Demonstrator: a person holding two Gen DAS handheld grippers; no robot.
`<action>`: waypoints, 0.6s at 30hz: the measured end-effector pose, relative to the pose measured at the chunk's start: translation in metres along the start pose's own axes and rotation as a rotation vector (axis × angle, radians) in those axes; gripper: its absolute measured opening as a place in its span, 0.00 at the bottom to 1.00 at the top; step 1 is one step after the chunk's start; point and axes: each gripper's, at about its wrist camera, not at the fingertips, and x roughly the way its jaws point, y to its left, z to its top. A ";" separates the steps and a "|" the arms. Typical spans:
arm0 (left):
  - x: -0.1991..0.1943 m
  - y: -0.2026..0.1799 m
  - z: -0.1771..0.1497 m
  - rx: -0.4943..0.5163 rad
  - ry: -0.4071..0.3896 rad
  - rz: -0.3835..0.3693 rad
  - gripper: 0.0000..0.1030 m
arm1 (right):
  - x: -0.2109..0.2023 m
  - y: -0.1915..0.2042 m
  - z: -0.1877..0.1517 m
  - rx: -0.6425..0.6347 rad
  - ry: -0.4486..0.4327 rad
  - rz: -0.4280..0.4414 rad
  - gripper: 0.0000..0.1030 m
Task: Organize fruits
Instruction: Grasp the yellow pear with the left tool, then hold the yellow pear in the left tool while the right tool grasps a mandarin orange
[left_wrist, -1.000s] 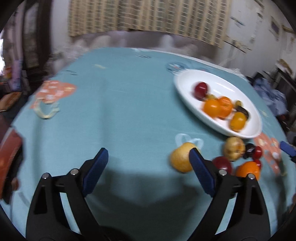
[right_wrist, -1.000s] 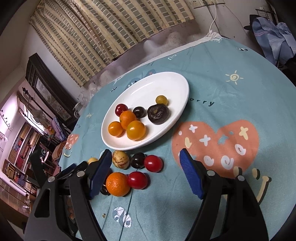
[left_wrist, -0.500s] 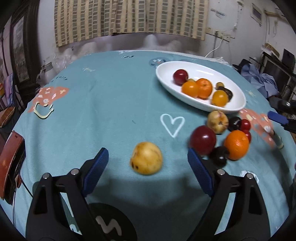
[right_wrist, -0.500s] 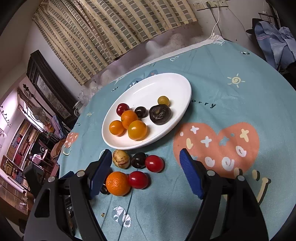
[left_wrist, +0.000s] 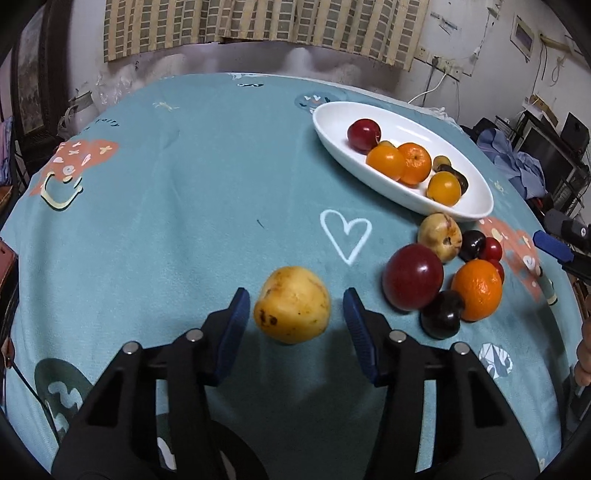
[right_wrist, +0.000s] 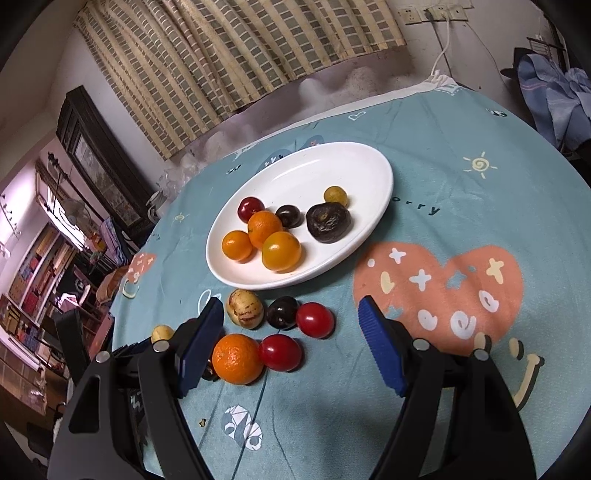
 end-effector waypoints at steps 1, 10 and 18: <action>0.000 0.001 0.000 -0.004 0.002 0.000 0.39 | 0.001 0.003 -0.002 -0.012 0.005 -0.002 0.74; 0.000 0.001 0.000 -0.010 0.001 -0.005 0.37 | 0.023 0.044 -0.025 -0.242 0.071 -0.061 0.73; 0.001 0.000 0.000 -0.002 0.004 0.003 0.37 | 0.031 0.074 -0.042 -0.432 0.055 -0.051 0.59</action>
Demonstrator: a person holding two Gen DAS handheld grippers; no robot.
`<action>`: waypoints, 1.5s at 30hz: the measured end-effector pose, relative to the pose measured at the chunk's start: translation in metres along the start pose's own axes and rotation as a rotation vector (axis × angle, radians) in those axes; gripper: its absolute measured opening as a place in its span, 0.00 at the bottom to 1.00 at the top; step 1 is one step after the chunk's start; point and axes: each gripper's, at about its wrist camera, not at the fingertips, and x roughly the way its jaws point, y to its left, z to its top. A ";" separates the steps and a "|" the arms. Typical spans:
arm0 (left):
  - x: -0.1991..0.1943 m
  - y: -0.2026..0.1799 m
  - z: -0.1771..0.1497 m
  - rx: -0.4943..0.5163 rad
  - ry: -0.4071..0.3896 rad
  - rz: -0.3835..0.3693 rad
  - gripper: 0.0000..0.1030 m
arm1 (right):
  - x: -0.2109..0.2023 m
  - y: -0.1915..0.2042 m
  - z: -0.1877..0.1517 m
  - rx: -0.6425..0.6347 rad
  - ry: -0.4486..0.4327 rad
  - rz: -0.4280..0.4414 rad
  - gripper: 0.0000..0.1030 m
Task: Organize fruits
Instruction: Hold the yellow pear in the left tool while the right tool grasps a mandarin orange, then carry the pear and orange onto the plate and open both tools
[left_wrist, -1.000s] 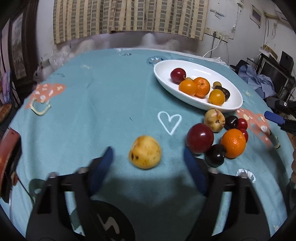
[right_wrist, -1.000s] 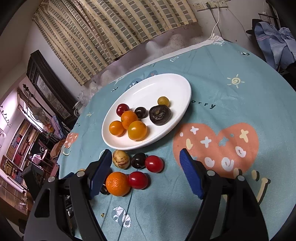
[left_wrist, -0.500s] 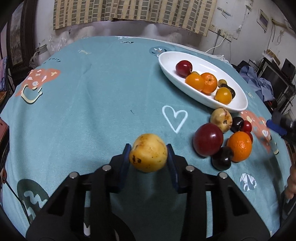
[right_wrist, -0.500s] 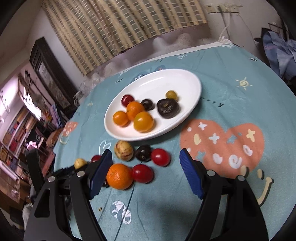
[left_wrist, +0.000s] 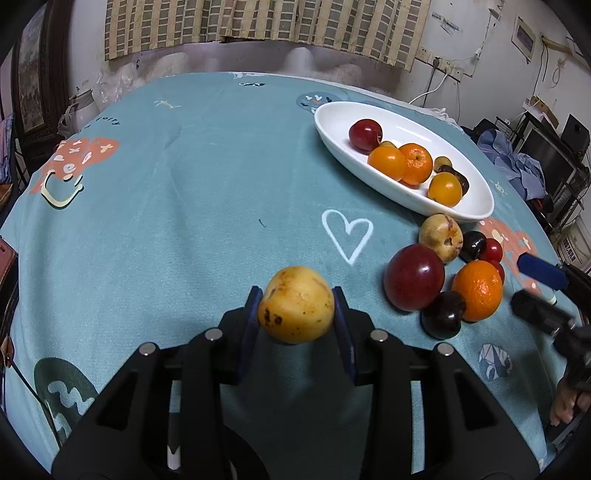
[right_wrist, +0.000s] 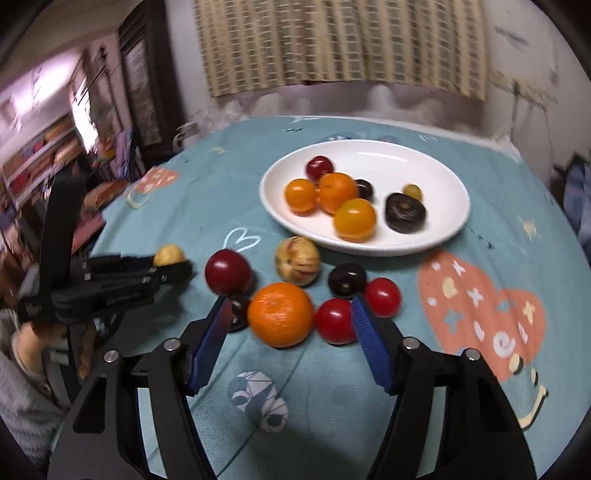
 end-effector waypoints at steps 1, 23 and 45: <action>0.000 0.000 0.000 0.002 0.001 0.002 0.37 | 0.003 0.002 0.000 -0.005 0.007 0.003 0.52; 0.002 -0.003 0.000 0.017 0.005 0.014 0.39 | 0.028 0.021 -0.004 -0.128 0.038 -0.082 0.45; -0.013 -0.005 0.002 0.018 -0.061 -0.022 0.37 | 0.005 0.004 0.003 -0.017 0.001 -0.030 0.43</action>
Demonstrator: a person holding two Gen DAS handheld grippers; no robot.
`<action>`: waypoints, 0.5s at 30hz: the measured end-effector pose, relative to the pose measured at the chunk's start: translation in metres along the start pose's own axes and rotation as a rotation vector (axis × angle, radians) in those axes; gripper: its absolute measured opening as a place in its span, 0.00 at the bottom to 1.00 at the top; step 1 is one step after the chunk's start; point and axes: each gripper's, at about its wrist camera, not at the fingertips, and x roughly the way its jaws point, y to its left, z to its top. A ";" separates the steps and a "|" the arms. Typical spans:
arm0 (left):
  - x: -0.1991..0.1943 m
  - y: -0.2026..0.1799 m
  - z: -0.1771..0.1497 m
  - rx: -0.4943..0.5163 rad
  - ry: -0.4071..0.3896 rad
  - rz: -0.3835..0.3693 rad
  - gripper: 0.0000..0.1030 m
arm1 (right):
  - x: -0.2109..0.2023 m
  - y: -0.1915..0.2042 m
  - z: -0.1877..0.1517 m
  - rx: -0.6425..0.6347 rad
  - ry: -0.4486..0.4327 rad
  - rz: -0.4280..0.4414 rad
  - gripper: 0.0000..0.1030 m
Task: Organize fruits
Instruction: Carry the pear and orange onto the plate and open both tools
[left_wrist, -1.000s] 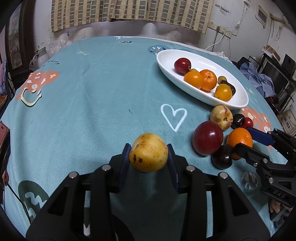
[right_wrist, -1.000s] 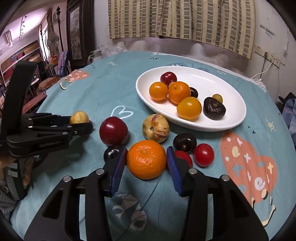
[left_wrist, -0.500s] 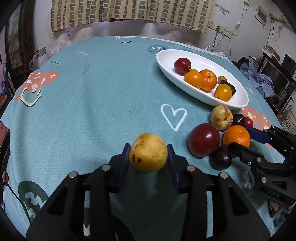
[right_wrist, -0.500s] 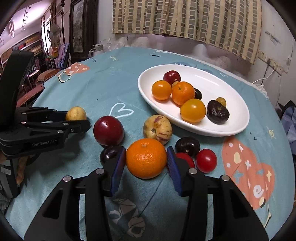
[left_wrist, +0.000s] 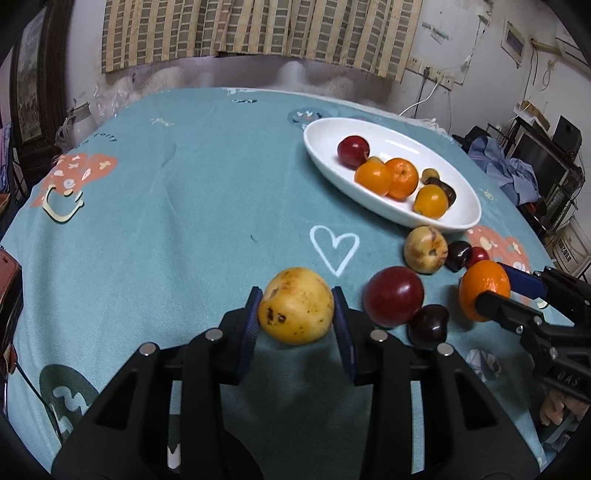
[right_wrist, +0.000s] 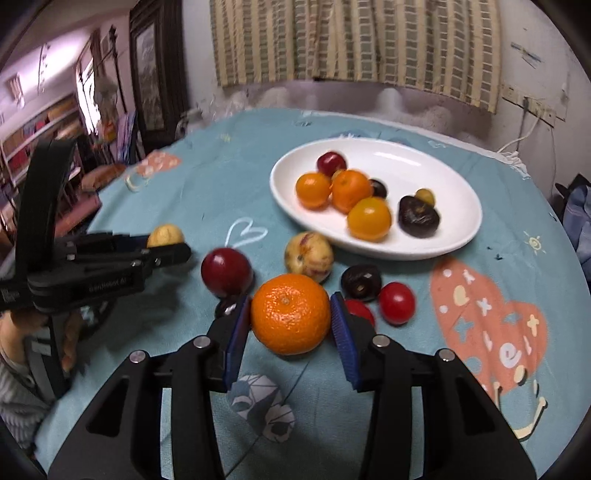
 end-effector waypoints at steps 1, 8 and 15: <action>-0.001 -0.002 0.000 0.007 -0.004 0.001 0.37 | 0.004 0.001 -0.001 -0.004 0.016 0.000 0.43; -0.012 -0.021 0.037 0.022 -0.056 -0.065 0.37 | -0.025 -0.023 0.024 0.055 -0.084 -0.007 0.43; 0.021 -0.052 0.114 0.071 -0.096 -0.036 0.37 | -0.014 -0.076 0.089 0.127 -0.135 -0.096 0.43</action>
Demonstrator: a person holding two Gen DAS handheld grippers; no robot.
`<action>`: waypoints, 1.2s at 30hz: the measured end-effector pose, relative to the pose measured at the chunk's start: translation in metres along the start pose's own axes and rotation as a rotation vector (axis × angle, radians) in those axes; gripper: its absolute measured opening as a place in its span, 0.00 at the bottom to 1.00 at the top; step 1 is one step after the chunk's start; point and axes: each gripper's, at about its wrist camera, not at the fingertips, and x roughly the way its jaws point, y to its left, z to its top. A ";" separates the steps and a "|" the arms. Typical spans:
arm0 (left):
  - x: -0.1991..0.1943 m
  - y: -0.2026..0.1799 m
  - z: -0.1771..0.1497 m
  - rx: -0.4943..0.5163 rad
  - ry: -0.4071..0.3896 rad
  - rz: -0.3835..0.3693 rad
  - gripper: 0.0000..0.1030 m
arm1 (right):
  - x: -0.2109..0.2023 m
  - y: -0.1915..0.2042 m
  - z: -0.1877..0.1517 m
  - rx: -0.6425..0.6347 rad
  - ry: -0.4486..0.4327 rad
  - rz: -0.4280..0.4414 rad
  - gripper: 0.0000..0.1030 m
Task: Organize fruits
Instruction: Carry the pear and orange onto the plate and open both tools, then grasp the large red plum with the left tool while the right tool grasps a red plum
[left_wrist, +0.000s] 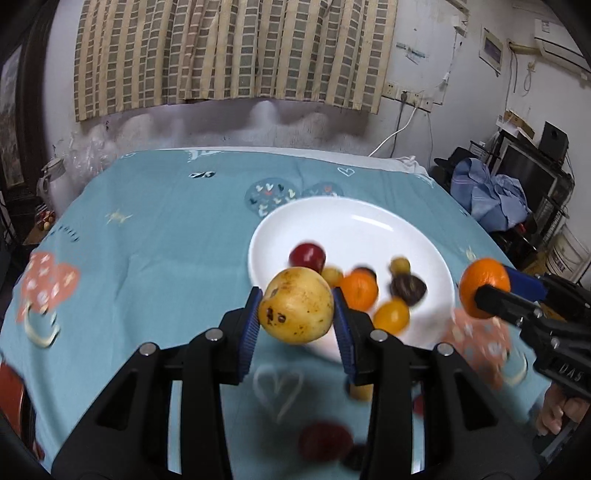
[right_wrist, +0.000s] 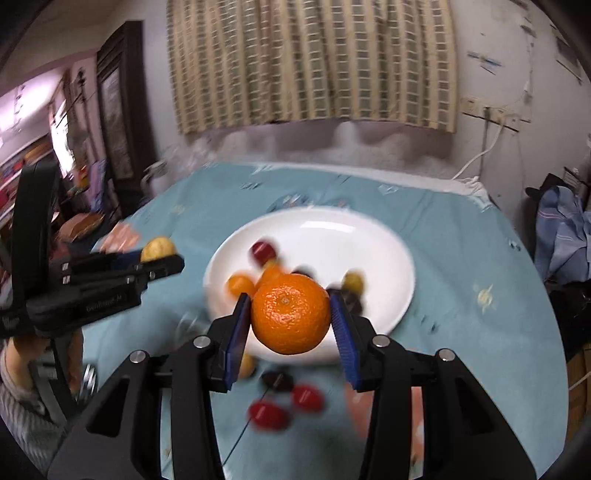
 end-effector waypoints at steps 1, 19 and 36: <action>0.010 0.000 0.005 -0.003 0.008 0.006 0.37 | 0.008 -0.007 0.006 0.018 -0.002 -0.008 0.43; 0.045 0.018 0.012 -0.058 0.022 0.009 0.77 | 0.076 -0.041 0.022 0.195 0.078 0.032 0.58; -0.038 0.005 -0.097 -0.060 0.035 -0.016 0.82 | -0.037 -0.036 -0.080 0.278 0.021 0.097 0.70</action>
